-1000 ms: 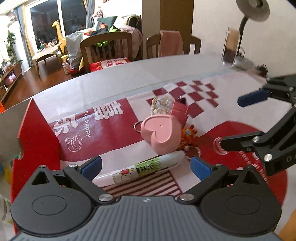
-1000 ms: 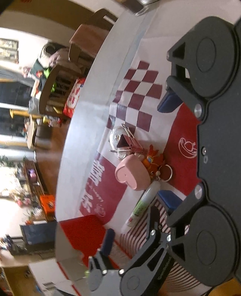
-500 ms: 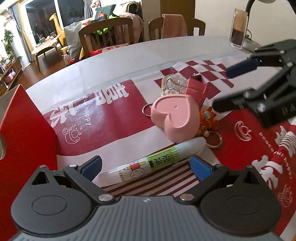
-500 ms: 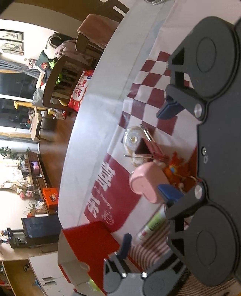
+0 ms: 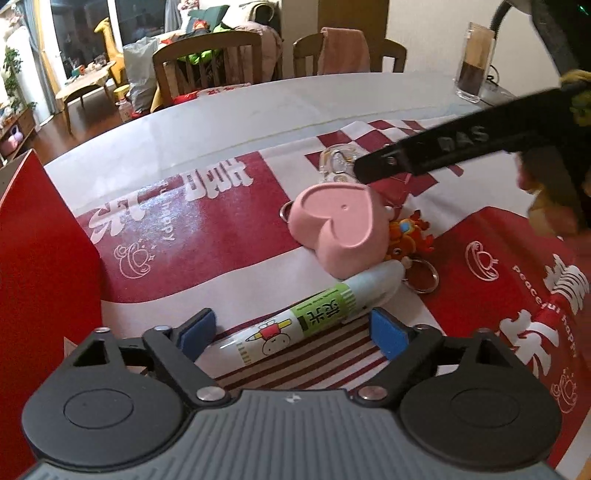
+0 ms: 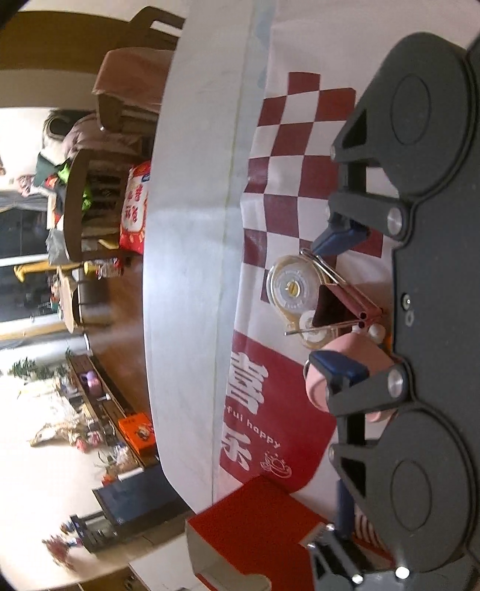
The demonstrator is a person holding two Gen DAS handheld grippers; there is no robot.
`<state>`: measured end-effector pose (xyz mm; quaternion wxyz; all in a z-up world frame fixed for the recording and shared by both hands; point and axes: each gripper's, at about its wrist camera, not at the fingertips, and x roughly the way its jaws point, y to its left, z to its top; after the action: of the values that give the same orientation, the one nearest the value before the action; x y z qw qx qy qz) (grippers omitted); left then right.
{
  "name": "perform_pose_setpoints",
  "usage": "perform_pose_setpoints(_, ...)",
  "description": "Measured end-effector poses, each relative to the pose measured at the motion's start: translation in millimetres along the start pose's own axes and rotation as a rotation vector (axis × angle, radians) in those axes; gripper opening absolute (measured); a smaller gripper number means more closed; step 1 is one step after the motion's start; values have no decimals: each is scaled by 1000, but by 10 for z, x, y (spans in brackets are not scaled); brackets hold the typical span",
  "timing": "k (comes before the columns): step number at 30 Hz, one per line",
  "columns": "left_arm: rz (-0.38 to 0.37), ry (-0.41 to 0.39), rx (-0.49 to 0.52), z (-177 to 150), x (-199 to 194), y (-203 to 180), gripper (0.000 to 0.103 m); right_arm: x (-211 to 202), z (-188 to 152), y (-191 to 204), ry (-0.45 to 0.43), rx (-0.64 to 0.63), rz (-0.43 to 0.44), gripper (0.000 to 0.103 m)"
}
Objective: Organize rigid objects
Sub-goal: 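Grasp the white-green marker with left tool while right tool grasps pink binder clip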
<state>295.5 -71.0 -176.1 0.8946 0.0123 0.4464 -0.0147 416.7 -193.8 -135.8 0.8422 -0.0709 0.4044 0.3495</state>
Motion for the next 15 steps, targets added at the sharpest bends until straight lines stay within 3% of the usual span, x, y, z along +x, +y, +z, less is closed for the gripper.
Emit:
perform_pose_setpoints(8, 4, 17, -8, -27, -118, -159, 50, 14, -45, -92, 3, 91, 10, 35)
perform_pose_setpoints(10, 2, 23, -4, -44, -154, -212, 36, -2, -49, -76, 2, 84, 2, 33)
perform_pose_setpoints(15, -6, 34, -5, -72, -199, -287, 27, -80, -66, -56, -12, 67, -20, 30)
